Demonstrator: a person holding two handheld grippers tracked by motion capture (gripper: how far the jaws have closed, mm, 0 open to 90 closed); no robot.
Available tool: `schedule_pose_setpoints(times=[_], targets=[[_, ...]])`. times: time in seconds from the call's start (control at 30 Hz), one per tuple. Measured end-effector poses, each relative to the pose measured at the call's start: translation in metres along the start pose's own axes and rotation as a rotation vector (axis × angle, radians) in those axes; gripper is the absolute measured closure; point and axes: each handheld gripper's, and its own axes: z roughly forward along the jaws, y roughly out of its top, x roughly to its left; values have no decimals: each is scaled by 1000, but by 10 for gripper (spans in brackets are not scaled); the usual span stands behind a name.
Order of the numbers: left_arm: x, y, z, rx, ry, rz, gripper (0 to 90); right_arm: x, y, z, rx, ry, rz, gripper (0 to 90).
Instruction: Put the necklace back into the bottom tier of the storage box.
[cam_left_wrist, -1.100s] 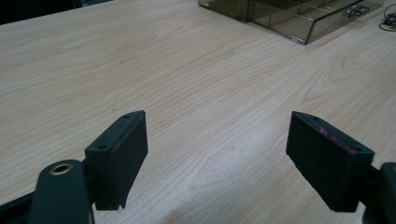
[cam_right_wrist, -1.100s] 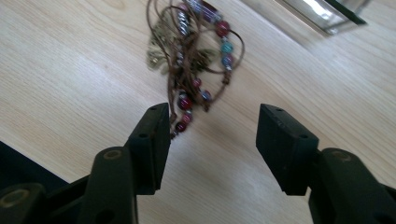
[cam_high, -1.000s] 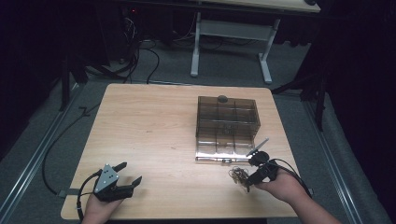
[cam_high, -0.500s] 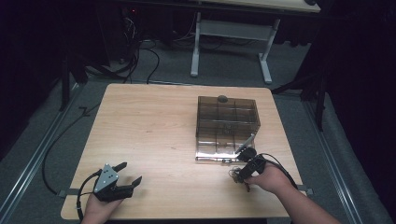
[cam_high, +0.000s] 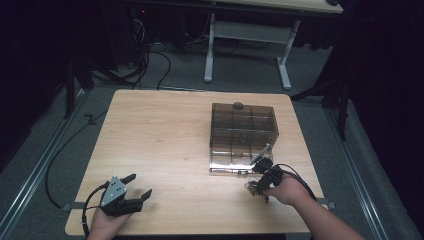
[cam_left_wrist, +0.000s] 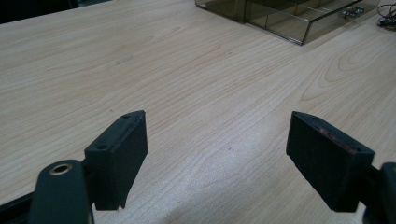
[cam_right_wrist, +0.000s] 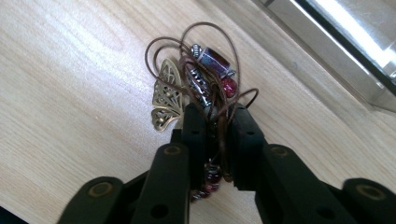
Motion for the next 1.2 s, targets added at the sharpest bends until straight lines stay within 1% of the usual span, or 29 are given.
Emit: schedule_pose_setpoints(times=[0.03,0.1,0.13,0.23,0.3,0.37,0.4,0.5,0.53,0.63,0.67,0.73,0.77,0.93,1.07,1.2], targets=[[0,0,0,-1,0,-2,209,1,0,0,2,-5,3,801],[0,0,0,3,0,-2,209,2,0,0,5,-1,-12,805],[0,0,0,3,-1,-1,209,3,-1,-1,5,-3,-12,807],[0,0,0,3,1,-2,209,5,-1,-5,-2,7,-20,807],[0,0,0,2,0,-2,209,6,-2,-9,-12,4,-37,807],[0,0,0,3,-1,-2,209,7,-3,-14,-18,5,-33,808],[0,0,0,3,-1,-2,209,7,-4,-17,-21,0,-43,808],[0,0,0,2,0,-1,209,7,-4,-23,-31,-1,-54,807],[0,0,0,2,-1,-2,209,8,-5,-26,-32,-3,-48,808],[0,0,0,3,-2,-3,209,8,-4,-31,-34,-10,-57,807],[0,0,0,2,-2,-2,209,9,-4,-37,-36,-17,-34,807],[0,0,0,-1,-1,-2,209,7,-2,-40,-46,-17,-56,807],[0,0,0,0,-1,-1,209,7,-1,-42,-49,-17,-48,807],[0,0,0,0,0,-1,208,7,4,-50,-54,-18,-59,807],[0,0,0,0,0,-1,209,7,8,-56,-62,-17,-60,807],[0,0,0,-1,-1,-2,208,4,13,-63,-71,-29,-61,806]])
